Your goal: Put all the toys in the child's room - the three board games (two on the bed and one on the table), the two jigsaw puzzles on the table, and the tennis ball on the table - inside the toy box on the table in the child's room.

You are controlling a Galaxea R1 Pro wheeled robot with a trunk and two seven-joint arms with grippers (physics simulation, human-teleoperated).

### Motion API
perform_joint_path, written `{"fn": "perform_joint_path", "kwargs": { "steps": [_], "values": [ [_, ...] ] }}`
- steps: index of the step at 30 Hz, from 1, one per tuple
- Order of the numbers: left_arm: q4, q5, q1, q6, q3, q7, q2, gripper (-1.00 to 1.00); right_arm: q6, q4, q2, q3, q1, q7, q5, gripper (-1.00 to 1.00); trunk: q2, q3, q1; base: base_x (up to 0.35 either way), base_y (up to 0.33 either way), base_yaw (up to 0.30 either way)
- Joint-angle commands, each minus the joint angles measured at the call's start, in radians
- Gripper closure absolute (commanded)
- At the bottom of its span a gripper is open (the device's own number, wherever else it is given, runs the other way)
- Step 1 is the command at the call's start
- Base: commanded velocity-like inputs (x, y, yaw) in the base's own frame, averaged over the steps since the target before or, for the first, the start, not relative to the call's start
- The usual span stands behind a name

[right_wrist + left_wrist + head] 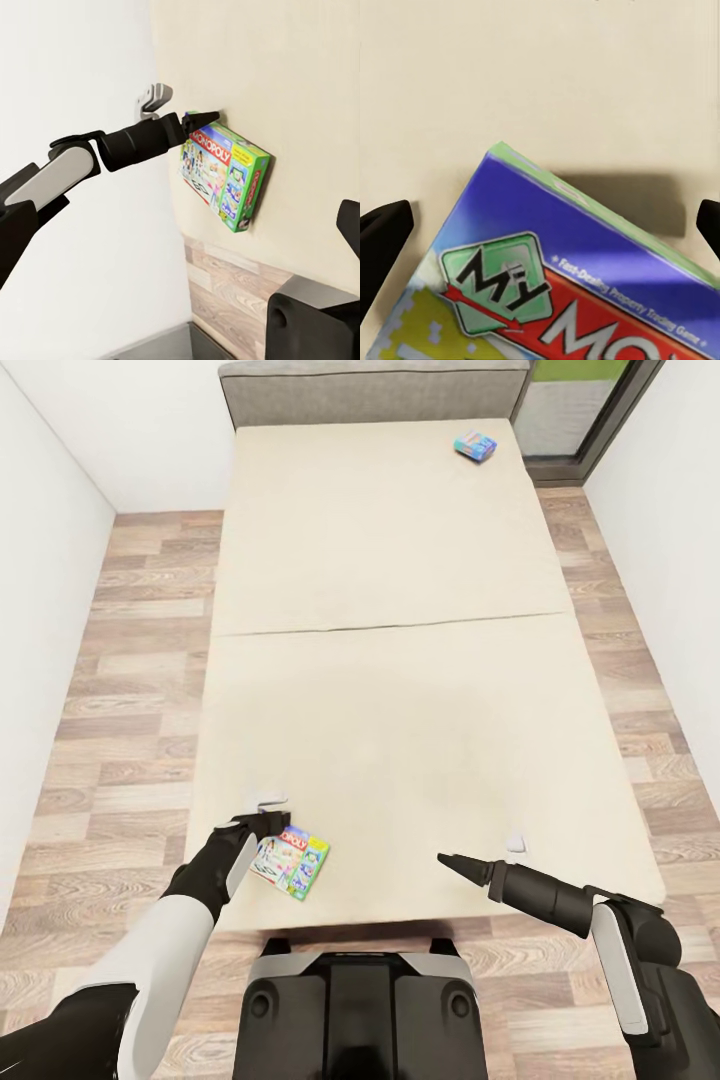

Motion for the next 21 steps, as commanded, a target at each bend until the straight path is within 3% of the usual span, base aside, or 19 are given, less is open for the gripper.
{"fn": "perform_joint_path", "kwargs": {
  "steps": [1,21],
  "values": [
    [0.016,0.013,0.000,-0.002,0.004,-0.010,-0.001,-1.00,0.004,0.000,0.000,-0.001,0.000,0.003,0.001,-1.00,-0.001,-0.001,0.001,-0.065,0.000,0.000],
    [0.016,0.014,0.000,-0.002,0.001,-0.009,-0.002,-1.00,0.004,0.000,0.000,-0.001,0.000,0.004,0.000,-1.00,-0.001,-0.001,0.001,-0.122,-0.008,0.000]
  ]
}}
